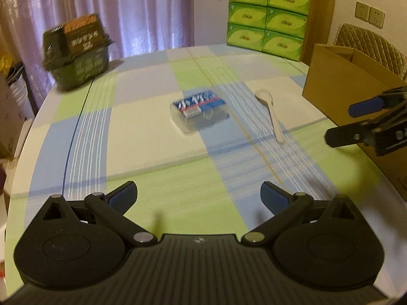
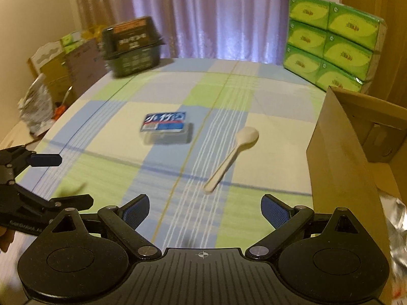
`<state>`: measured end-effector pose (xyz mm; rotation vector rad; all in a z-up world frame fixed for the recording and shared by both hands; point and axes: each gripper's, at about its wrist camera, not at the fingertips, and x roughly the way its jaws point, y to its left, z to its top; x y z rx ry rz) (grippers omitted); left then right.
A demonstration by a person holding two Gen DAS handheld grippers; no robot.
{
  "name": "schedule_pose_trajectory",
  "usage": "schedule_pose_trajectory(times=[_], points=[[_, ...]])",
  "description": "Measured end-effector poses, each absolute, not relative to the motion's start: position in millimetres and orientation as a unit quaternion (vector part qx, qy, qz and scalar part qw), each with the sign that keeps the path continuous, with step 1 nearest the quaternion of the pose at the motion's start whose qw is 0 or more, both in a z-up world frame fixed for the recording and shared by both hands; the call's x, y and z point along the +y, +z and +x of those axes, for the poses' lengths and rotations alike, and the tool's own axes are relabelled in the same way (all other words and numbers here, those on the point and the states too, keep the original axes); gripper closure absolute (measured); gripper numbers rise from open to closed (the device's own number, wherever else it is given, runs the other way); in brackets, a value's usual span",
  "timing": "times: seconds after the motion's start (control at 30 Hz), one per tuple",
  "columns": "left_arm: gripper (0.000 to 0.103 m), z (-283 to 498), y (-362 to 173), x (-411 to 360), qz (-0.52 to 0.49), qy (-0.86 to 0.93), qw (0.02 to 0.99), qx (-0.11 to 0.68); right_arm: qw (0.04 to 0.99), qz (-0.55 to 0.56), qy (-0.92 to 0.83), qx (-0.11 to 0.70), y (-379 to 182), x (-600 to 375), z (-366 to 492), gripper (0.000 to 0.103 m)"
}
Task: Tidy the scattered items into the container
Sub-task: 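Move both grippers back toward the toothpick box and white spoon, then grasp the blue toothpick box with the left gripper while the right grasps the white spoon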
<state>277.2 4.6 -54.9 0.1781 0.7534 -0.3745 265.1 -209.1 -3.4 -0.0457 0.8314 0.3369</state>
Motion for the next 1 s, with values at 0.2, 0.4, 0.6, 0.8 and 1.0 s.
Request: schedule_pose_trajectory(times=[0.2,0.4,0.6,0.8,1.0], points=[[0.002,323,-59,-11,0.135,-0.214,0.907,0.338,0.904,-0.004,0.147,0.402,-17,-205,314,0.012],[0.002,360,-72,-22,0.175,-0.252,0.898,0.317,0.898,-0.003,0.144,0.416,-31,-203,347,0.023],[0.002,396,-82,-26,0.204,-0.285,0.890,0.291,0.892,-0.012,0.144,0.429,-50,-201,366,0.023],[0.004,418,-91,-32,0.230,-0.317,0.872,0.293,0.887,-0.015,0.143,0.440,-65,-197,381,0.035],[0.012,435,-99,-37,0.231,-0.342,0.856,0.311,0.897,-0.020,0.121,0.425,-68,-195,390,0.044]])
